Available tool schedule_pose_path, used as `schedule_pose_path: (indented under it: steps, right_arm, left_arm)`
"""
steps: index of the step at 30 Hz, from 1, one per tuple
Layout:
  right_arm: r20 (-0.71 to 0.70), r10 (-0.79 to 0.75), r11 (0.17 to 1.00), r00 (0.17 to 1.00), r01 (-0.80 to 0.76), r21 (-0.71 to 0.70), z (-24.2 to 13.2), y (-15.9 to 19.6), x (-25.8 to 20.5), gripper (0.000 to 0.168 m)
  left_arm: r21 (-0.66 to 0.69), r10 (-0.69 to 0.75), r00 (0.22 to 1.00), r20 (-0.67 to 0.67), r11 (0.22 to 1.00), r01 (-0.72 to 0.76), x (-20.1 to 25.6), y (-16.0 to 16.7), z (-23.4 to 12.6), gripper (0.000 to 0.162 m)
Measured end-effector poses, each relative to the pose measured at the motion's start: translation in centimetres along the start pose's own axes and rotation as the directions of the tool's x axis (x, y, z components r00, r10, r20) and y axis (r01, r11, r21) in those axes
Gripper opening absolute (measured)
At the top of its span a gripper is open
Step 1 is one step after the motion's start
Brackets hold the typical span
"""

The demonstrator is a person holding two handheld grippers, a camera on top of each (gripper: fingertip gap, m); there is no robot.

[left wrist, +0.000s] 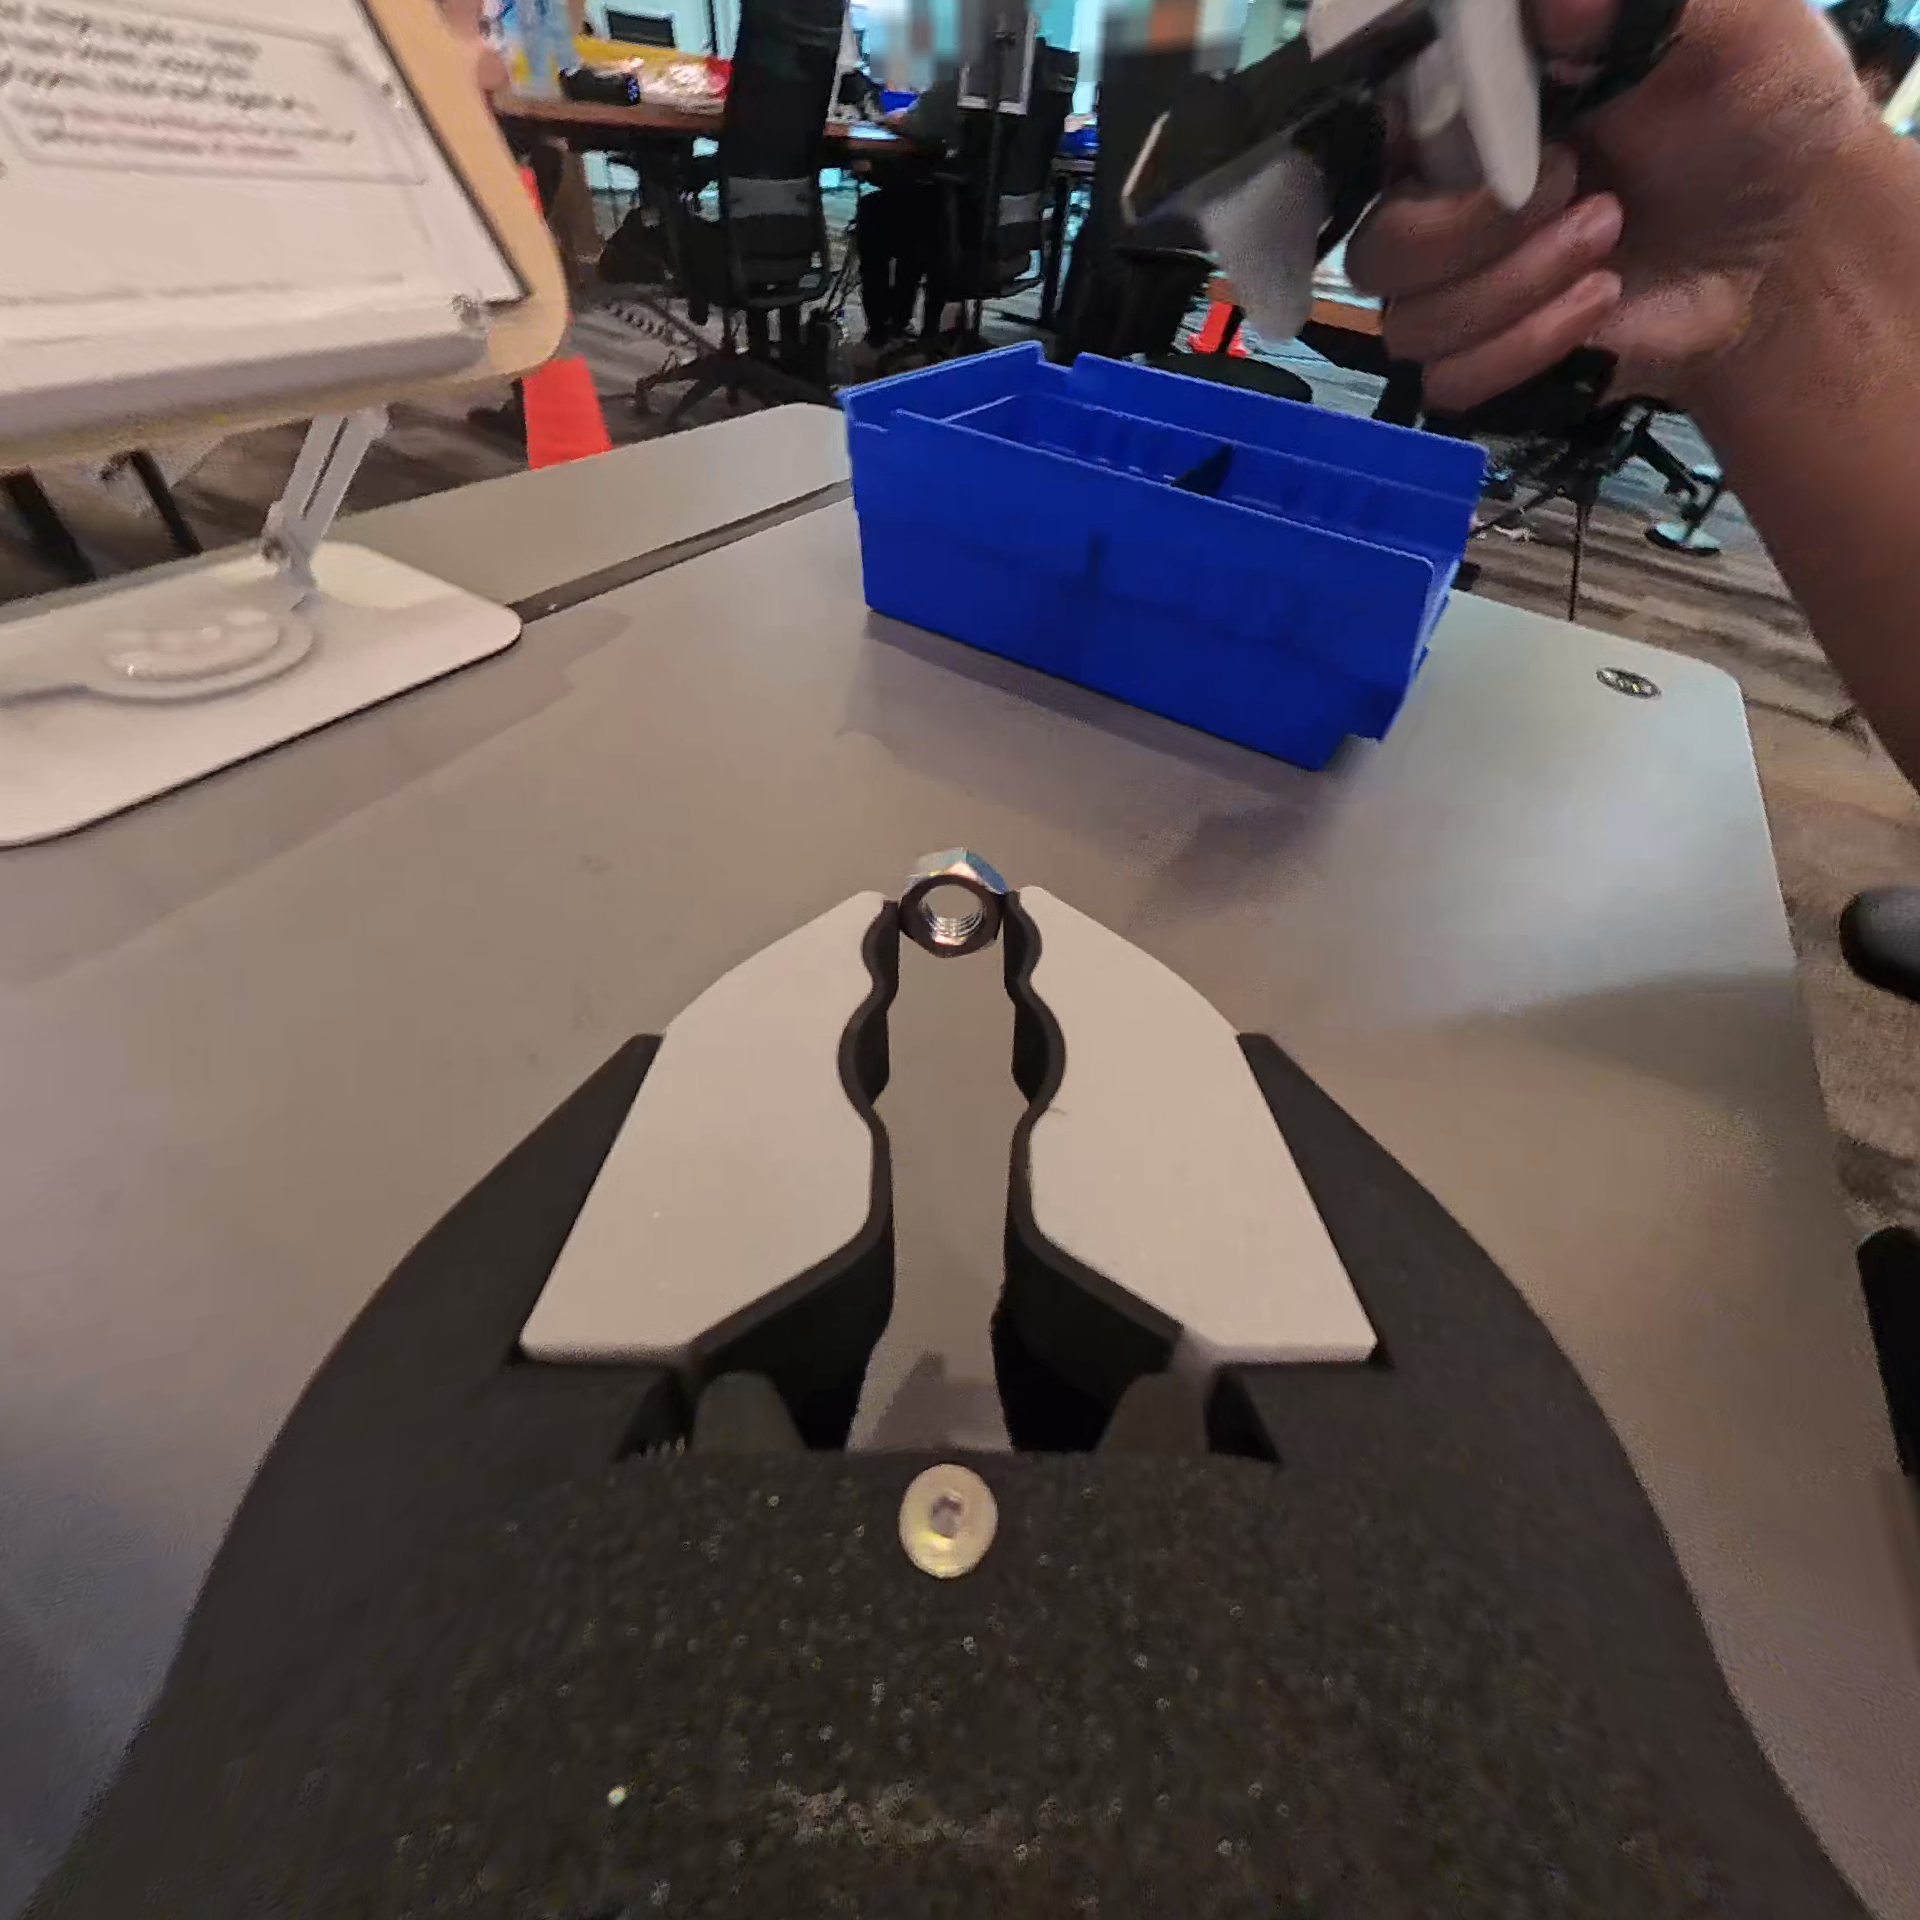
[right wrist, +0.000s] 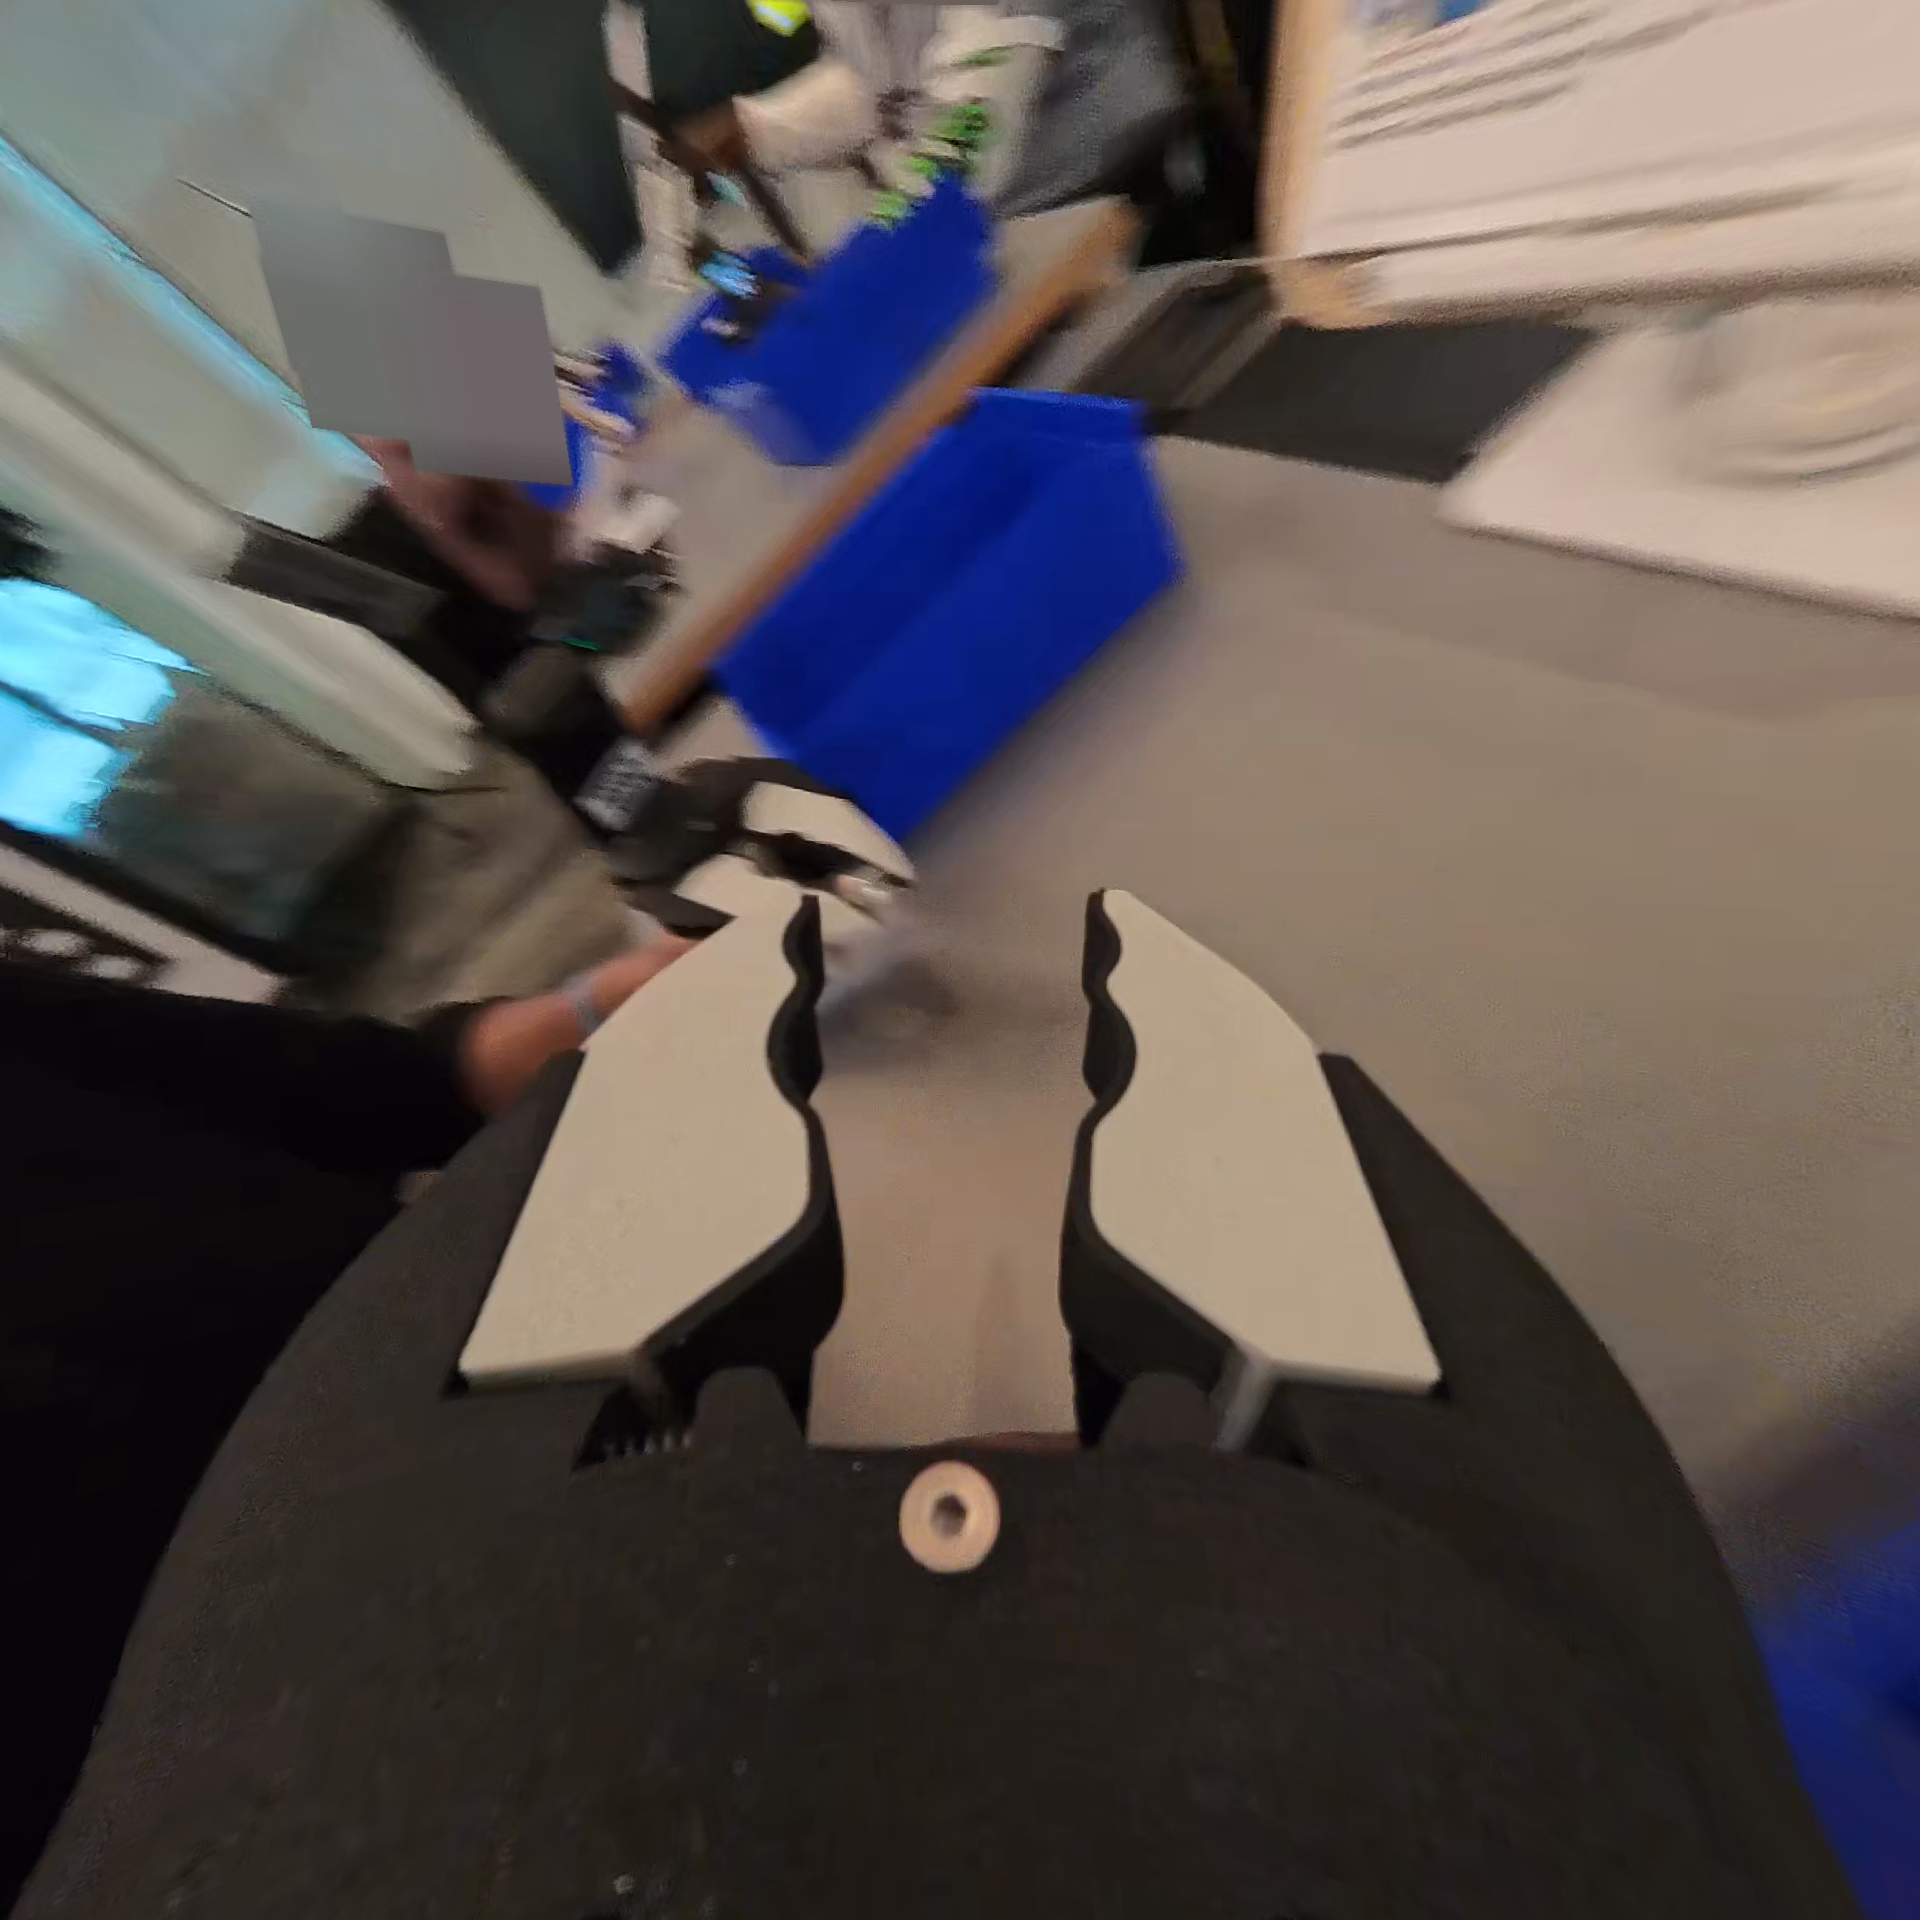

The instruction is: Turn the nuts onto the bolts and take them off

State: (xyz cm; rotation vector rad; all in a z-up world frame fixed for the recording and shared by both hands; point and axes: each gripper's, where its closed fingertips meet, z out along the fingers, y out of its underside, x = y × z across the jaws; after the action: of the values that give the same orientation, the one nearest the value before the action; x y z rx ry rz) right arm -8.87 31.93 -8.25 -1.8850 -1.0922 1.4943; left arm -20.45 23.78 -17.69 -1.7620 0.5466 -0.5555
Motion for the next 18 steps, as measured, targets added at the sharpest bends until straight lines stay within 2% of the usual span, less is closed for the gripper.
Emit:
schedule_pose_path:
  steps: [2, 4, 6, 8, 11, 13, 16, 17, 18]
  right_arm:
    - [0.139, 0.096, 0.995, 0.986, -0.095, -0.012, 4.0, 2.2, -2.8, 0.05]
    - [0.252, 0.197, 0.98, 0.947, -0.187, -0.062, 7.4, 4.4, -4.4, 0.05]
    - [0.34, 0.296, 0.955, 0.893, -0.275, -0.109, 9.8, 6.0, -5.0, 0.049]
    - [0.411, 0.336, 0.941, 0.848, -0.314, -0.121, 11.2, 6.8, -5.5, 0.045]
    - [0.456, 0.341, 0.94, 0.822, -0.309, -0.145, 12.7, 8.0, -6.0, 0.043]
    - [0.489, 0.347, 0.937, 0.801, -0.317, -0.146, 13.0, 8.2, -6.5, 0.041]
    - [0.478, 0.334, 0.942, 0.812, -0.303, -0.144, 13.2, 8.5, -6.4, 0.038]
    - [0.476, 0.333, 0.943, 0.814, -0.296, -0.153, 13.2, 8.6, -6.4, 0.033]
    - [0.477, 0.332, 0.943, 0.814, -0.288, -0.165, 13.2, 8.9, -6.4, 0.019]
  left_arm:
    - [0.019, 0.071, 0.997, -0.027, 0.997, -0.07, 0.5, -0.3, 0.0, 0.018]
    - [0.1, 0.166, 0.986, -0.025, 0.982, -0.163, 0.9, -1.3, -0.3, 0.018]
    - [0.219, 0.256, 0.966, -0.034, 0.945, -0.242, 1.7, -2.6, -0.9, 0.018]
    - [0.294, 0.273, 0.961, -0.052, 0.923, -0.247, 2.3, -3.4, -1.4, 0.018]
    - [0.294, 0.238, 0.963, -0.126, 0.936, -0.193, 3.1, -3.3, -1.3, 0.018]
    - [0.282, 0.249, 0.96, -0.131, 0.937, -0.205, 3.3, -3.0, -1.0, 0.018]
    - [0.236, 0.273, 0.952, -0.139, 0.943, -0.236, 3.7, -2.1, -0.3, 0.018]
    - [0.224, 0.278, 0.95, -0.139, 0.944, -0.243, 3.7, -1.9, -0.1, 0.018]
    - [0.216, 0.281, 0.95, -0.134, 0.944, -0.249, 3.8, -1.7, 0.1, 0.018]
